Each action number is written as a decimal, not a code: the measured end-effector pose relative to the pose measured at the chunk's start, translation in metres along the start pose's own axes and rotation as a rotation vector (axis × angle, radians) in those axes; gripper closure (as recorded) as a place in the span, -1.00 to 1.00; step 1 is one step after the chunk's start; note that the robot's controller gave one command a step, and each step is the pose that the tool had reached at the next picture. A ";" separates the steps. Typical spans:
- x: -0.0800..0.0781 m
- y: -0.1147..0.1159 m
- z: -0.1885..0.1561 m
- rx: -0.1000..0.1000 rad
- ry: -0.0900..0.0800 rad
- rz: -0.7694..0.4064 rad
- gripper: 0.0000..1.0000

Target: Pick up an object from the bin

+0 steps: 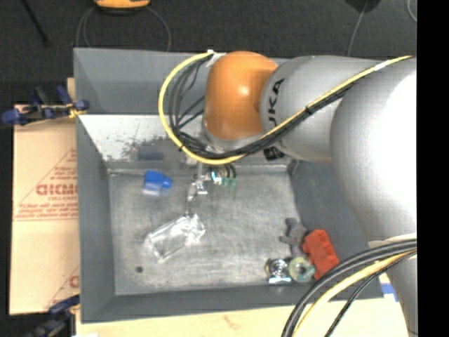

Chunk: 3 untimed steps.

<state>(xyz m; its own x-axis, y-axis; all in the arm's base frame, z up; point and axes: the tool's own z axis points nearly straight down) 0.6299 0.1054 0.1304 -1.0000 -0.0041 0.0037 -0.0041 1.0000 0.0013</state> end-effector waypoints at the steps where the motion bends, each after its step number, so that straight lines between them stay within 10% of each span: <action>1: 0.077 -0.019 0.039 0.002 0.000 -0.284 -1.00; 2: 0.073 -0.018 0.035 0.001 -0.009 -0.280 1.00; 3: 0.079 -0.061 -0.096 0.005 -0.010 -0.524 1.00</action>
Offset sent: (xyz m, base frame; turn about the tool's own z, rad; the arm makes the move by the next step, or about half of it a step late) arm -0.0757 -0.0177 -0.0372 -0.2849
